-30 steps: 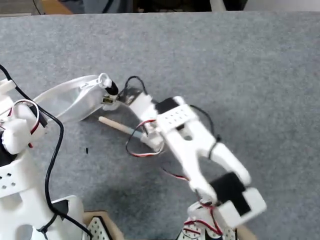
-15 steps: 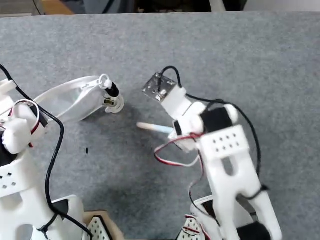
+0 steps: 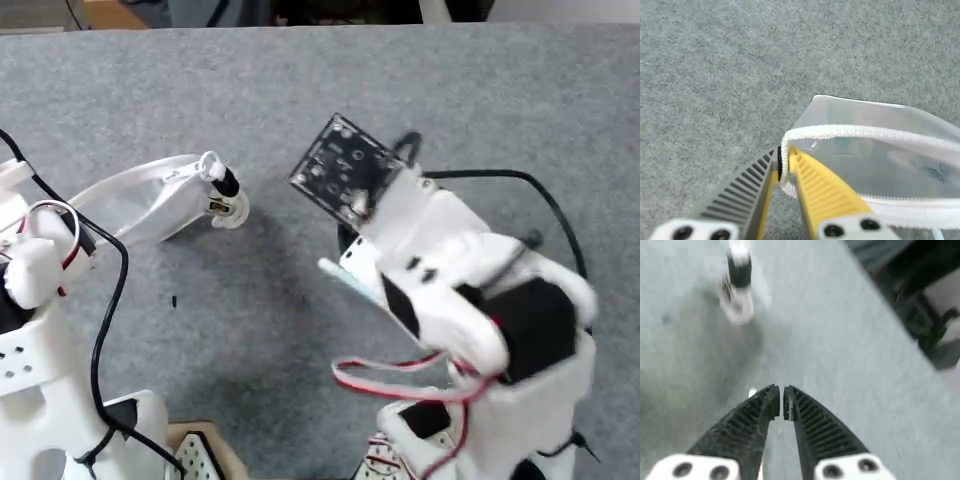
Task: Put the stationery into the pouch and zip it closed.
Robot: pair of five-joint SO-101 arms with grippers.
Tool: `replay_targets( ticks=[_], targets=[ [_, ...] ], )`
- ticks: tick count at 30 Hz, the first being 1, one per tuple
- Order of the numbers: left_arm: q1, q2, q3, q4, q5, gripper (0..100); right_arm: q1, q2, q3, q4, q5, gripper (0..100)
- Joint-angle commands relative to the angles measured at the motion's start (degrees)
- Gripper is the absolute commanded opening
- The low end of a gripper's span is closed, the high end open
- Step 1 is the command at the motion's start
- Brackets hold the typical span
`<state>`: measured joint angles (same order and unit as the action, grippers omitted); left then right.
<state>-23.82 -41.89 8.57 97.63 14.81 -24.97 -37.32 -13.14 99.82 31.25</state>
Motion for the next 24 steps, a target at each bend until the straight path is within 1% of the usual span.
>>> replay_targets(
  ticks=[1,5,7,9,12,13,19,24],
  targets=[
    [-0.84,-0.26,-1.63,0.62,-0.62,3,-2.99,-0.84,-3.74,-2.02,-1.93,1.2],
    [-0.75,-0.26,-1.63,0.62,-0.62,3,-3.08,-0.75,2.24,-2.29,-1.93,1.4],
    [-0.75,-0.26,-1.63,0.62,-0.62,3,-2.99,-0.75,8.92,-2.55,-1.93,1.5],
    [-0.84,-0.26,-1.63,0.62,-0.62,3,-2.99,-0.75,16.48,-3.60,-2.20,4.3],
    [-0.92,-0.26,-1.63,0.62,-0.62,3,-2.99,-0.75,28.35,-7.82,-2.37,12.2],
    [-0.92,-0.26,-1.63,0.62,-0.62,3,-2.99,-0.75,32.22,-9.32,-2.46,13.2],
    [-1.01,-0.26,-1.63,0.62,-0.62,3,-3.25,-0.57,51.30,-19.60,-2.37,13.0],
    [-1.01,-0.26,-1.63,0.62,-0.62,3,-3.16,5.58,58.07,-26.73,-2.37,13.1]
  ],
)
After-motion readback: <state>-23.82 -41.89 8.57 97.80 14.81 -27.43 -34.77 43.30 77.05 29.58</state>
